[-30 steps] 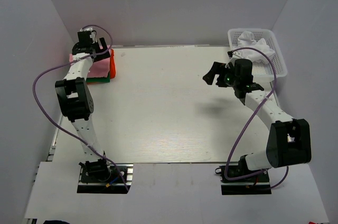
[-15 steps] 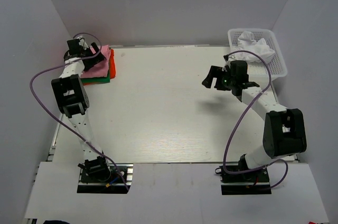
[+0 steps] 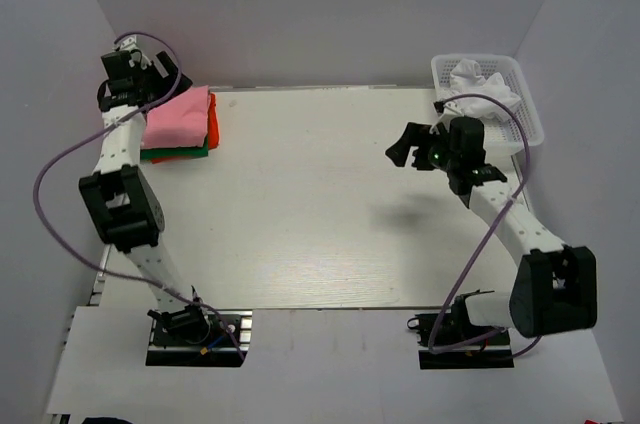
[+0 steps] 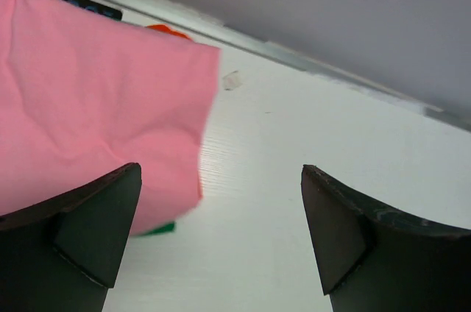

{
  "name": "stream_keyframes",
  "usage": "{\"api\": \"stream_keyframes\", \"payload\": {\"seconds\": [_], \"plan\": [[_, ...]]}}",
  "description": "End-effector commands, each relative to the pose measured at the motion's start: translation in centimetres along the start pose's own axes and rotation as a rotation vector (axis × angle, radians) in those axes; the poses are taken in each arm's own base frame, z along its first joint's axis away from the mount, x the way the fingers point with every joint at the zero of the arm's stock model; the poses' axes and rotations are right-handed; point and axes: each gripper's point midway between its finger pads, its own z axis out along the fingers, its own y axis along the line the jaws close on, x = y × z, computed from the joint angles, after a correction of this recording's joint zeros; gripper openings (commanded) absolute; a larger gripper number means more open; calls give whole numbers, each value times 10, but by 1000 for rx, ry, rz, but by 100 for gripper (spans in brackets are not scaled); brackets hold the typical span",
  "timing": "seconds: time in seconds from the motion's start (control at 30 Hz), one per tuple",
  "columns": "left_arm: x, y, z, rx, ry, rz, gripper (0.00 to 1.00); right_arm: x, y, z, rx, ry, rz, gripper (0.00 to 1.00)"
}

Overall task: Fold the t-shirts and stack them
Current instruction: Put the neatly folded tshirt into the corner of the board with the left arm

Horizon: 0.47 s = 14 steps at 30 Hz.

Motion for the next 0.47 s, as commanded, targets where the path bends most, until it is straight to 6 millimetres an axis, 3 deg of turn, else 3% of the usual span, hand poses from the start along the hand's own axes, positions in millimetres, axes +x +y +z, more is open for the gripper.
{"api": "stream_keyframes", "payload": {"seconds": [0.0, 0.03, 0.07, 0.1, 0.13, 0.17, 0.2, 0.23, 0.3, 0.33, 0.43], "plan": [[-32, -71, -87, 95, -133, 24, 99, 13, 10, -16, -46, -14, 18, 90], [7, -69, -90, 101, -61, -29, 99, 6, 16, -27, -59, -50, 28, 90], [9, -100, -124, 170, -100, -12, 99, 16, 16, -30, -62, -36, 46, 90], [51, -96, -125, 183, -54, -41, 99, 16, 21, -41, -74, -61, 74, 90], [69, -109, -139, 239, -46, -69, 99, 28, 23, -44, -89, -47, 80, 90], [69, -131, -176, 326, -118, -40, 99, 27, 25, -47, -105, -71, 82, 90], [110, -125, -176, 364, -95, -60, 99, 22, 34, -60, -133, -112, 108, 90], [120, -125, -187, 373, -104, -81, 99, 44, 31, -59, -141, -81, 128, 90], [143, -127, -213, 397, -92, -91, 99, 44, 40, -74, -177, -116, 110, 90], [153, -124, -217, 391, -80, -96, 99, 62, 36, -75, -180, -98, 111, 90], [160, -118, -229, 354, -81, -98, 99, 90, 33, -76, -201, -64, 122, 90]]}}
